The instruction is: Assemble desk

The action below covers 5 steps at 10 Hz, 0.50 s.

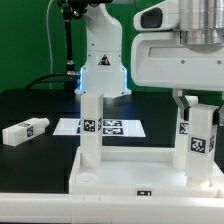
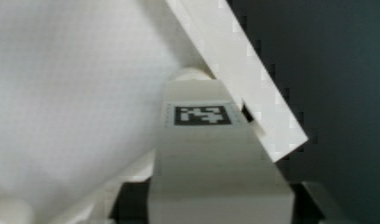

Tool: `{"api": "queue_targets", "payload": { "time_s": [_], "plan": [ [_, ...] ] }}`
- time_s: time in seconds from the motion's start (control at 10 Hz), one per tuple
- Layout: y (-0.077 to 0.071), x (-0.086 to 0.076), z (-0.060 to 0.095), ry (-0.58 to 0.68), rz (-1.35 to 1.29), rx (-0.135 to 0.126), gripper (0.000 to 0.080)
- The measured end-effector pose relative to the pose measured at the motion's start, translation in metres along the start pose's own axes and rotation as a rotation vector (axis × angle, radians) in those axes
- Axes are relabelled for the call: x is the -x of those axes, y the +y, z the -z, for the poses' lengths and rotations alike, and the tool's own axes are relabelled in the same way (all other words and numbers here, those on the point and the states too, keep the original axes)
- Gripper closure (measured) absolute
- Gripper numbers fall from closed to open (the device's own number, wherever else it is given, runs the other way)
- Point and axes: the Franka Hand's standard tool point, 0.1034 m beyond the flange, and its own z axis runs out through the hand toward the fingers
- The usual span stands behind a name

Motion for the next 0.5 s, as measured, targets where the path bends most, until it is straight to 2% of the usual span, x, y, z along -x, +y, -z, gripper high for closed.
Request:
{"api": "queue_targets", "payload": {
  "time_s": [0.4,0.5],
  "plan": [
    [-0.0034,0.005,-0.0013,-0.012,-0.462,0.0,0.0509],
    [-0.0035,0.0051,-0.0014,-0.012,-0.494,0.0,0.0509]
  ]
}}
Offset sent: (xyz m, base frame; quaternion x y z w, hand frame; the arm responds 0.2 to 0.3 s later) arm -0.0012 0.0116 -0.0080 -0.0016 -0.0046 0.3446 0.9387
